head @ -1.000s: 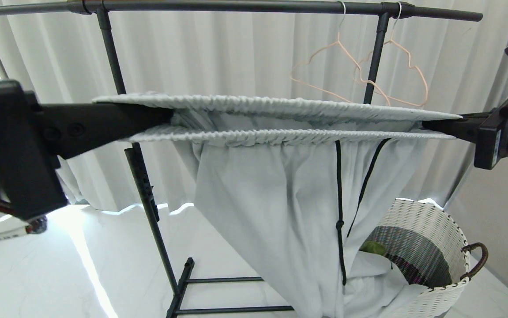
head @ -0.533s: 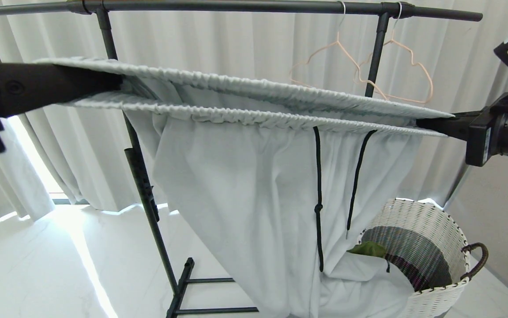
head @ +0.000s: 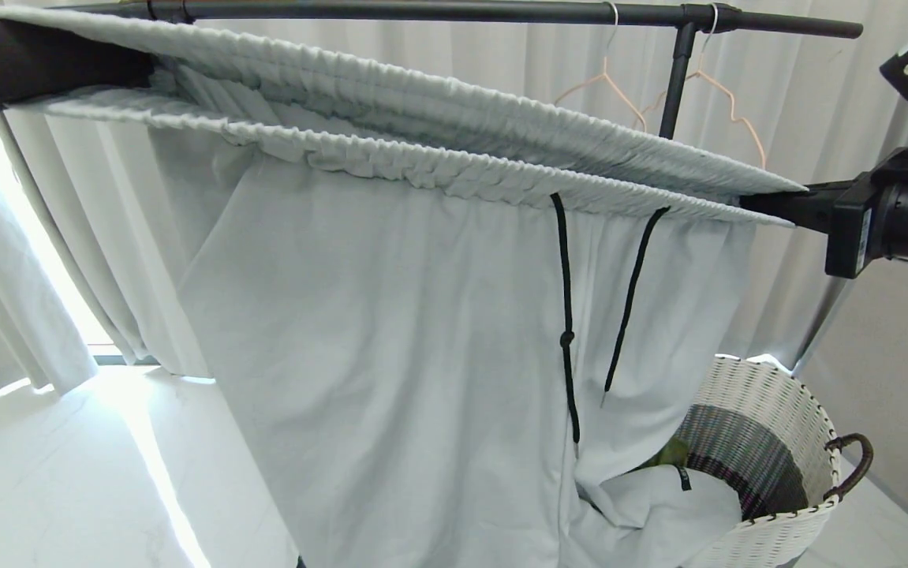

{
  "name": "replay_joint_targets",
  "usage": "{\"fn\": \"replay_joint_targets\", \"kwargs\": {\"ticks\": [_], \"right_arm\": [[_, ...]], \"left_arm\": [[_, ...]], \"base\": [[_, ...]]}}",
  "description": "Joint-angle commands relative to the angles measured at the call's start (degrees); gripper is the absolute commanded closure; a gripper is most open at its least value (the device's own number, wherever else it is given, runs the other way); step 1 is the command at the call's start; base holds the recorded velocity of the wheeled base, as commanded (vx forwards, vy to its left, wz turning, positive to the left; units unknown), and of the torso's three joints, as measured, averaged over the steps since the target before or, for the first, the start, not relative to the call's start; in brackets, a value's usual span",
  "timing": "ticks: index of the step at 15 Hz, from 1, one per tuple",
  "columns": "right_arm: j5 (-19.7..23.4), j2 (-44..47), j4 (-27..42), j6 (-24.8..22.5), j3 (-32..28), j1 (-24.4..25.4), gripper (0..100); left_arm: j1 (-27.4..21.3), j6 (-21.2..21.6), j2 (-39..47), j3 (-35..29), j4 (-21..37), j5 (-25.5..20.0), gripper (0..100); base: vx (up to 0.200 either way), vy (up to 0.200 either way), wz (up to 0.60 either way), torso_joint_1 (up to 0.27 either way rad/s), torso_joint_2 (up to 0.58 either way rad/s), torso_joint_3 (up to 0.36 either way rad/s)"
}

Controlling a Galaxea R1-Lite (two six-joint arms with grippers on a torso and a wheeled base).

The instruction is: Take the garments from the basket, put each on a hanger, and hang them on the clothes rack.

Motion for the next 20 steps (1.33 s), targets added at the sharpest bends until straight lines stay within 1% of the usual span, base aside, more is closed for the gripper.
{"fn": "replay_joint_targets", "kwargs": {"ticks": [1, 2, 4, 7, 9, 12, 15, 17, 18, 20], "right_arm": [[0.0, 0.1, 0.0, 0.0, -0.3, 0.0, 100], [0.0, -0.2, 0.0, 0.0, -0.5, 0.5, 100], [-0.1, -0.2, 0.1, 0.0, -3.2, 3.5, 100], [-0.1, 0.0, 0.4, 0.1, -8.0, 9.2, 100], [-0.1, 0.2, 0.4, 0.1, -9.3, 12.6, 100], [0.0, 0.6, 0.2, 0.1, -9.4, 13.6, 100], [0.0, 0.5, 0.1, 0.1, -9.4, 13.6, 100], [0.0, 0.6, 0.1, 0.1, -9.3, 13.6, 100], [0.0, 0.6, 0.0, 0.1, -9.4, 13.6, 100], [0.8, 1.0, 0.0, 0.1, -9.9, 13.6, 100]], "left_arm": [[0.0, -0.1, -0.1, -0.1, 0.2, 0.0, 100], [0.1, 0.0, 0.3, 1.0, 0.2, 0.3, 100], [1.0, 0.0, 0.5, 1.3, 0.2, 0.2, 100], [6.3, 0.0, -0.1, 0.2, 0.2, 0.0, 100], [6.6, 0.0, -1.6, -0.3, 0.3, 0.0, 100], [6.7, 0.0, -2.9, -1.3, 0.6, 0.0, 100], [6.7, -0.1, -5.1, -2.1, 4.0, -0.1, 100], [6.7, -0.1, -5.3, -2.0, 4.2, -0.1, 100], [6.7, -0.1, -4.9, -2.5, 4.2, -0.1, 100], [7.0, -0.2, -3.7, -5.7, 4.2, -0.1, 100]], "base": [[0.0, 0.0, 0.0, 0.0, 0.0, 0.0], [0.0, 0.0, 0.0, 0.0, 0.0, 0.0], [0.0, 0.0, 0.0, 0.0, 0.0, 0.0], [0.0, 0.0, 0.0, 0.0, 0.0, 0.0], [0.0, 0.0, 0.0, 0.0, 0.0, 0.0], [0.0, 0.0, 0.0, 0.0, 0.0, 0.0], [0.0, 0.0, 0.0, 0.0, 0.0, 0.0], [0.0, 0.0, 0.0, 0.0, 0.0, 0.0], [0.0, 0.0, 0.0, 0.0, 0.0, 0.0], [0.0, 0.0, 0.0, 0.0, 0.0, 0.0]]}}
